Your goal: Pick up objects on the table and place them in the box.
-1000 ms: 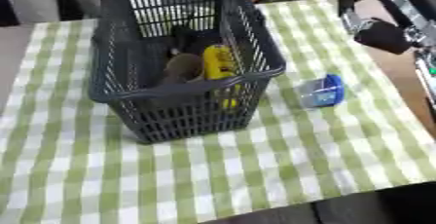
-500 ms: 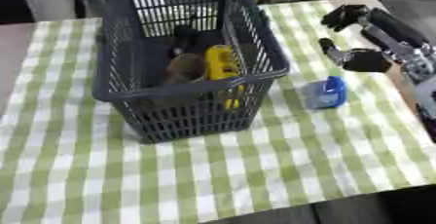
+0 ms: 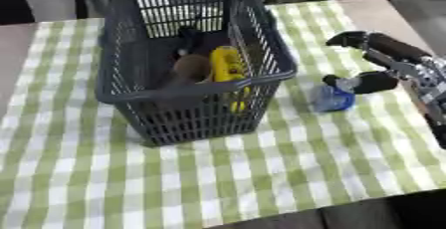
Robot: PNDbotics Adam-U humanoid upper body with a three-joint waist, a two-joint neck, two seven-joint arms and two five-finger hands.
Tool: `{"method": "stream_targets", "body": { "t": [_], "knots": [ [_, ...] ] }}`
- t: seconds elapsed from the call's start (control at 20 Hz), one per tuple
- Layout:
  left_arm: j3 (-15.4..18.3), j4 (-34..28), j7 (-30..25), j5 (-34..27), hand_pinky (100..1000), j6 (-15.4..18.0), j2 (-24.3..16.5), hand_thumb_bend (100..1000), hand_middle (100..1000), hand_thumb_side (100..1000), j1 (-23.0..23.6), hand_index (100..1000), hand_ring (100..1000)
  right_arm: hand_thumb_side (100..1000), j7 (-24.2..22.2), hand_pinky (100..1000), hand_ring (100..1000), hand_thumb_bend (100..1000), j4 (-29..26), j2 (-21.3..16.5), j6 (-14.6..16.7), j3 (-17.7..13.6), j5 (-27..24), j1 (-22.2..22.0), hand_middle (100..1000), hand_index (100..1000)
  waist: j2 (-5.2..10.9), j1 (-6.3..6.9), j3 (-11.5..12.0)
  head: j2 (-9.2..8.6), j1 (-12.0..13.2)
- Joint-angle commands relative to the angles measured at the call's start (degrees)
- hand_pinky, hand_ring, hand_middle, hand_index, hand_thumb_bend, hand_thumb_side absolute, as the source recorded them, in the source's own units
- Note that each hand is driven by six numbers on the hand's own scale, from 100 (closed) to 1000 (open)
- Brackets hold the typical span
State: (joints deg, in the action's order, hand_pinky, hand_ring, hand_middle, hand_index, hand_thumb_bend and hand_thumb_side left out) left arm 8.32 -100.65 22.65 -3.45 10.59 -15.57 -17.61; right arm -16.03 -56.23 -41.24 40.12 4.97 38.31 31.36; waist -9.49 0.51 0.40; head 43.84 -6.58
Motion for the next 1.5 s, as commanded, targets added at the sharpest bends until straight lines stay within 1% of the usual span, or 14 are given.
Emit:
{"method": "stream_targets", "body": {
  "t": [0.05,0.25,0.4,0.85,1.25,1.5],
  "knots": [
    [0.0,-0.7,-0.3,0.1,473,0.1,-1.5,532,663,669,-0.5,767,686,573,-2.6,976,1000,472,2.6,-2.9,1.1,-0.2,2.8,1.4,942,985,0.70,-0.98,0.1,0.28,0.0],
    [-0.1,-0.6,-0.4,0.1,473,0.1,-1.5,531,663,669,-0.4,767,686,598,-5.4,992,1000,475,5.1,-3.1,1.7,0.1,5.2,2.1,964,997,0.71,-0.93,0.0,0.28,0.0],
    [-0.1,-0.6,-0.4,0.1,472,0.1,-1.5,530,662,669,-0.4,767,686,605,-6.5,991,1000,475,6.3,-3.2,2.1,0.3,6.5,2.6,966,999,0.78,-0.90,0.0,0.28,0.0],
    [-0.2,-0.6,-0.6,-0.1,473,0.0,-1.5,528,662,669,-0.4,767,687,607,-7.5,976,1000,475,9.0,-2.3,3.0,0.9,9.1,4.3,957,996,0.96,-0.68,0.0,0.28,-0.1],
    [-0.3,-0.6,-0.6,-0.1,472,0.0,-1.5,528,661,669,-0.5,767,687,613,-7.5,971,1000,476,12.1,0.1,4.1,1.5,12.8,6.6,953,995,1.09,-0.49,0.1,0.28,-0.3],
    [-0.3,-0.6,-0.7,-0.2,472,0.0,-1.4,525,661,671,-0.5,767,688,636,-8.1,964,997,470,14.0,1.5,4.8,2.1,15.2,7.5,950,995,1.01,-0.42,0.2,0.28,-0.5]
  ]
}}
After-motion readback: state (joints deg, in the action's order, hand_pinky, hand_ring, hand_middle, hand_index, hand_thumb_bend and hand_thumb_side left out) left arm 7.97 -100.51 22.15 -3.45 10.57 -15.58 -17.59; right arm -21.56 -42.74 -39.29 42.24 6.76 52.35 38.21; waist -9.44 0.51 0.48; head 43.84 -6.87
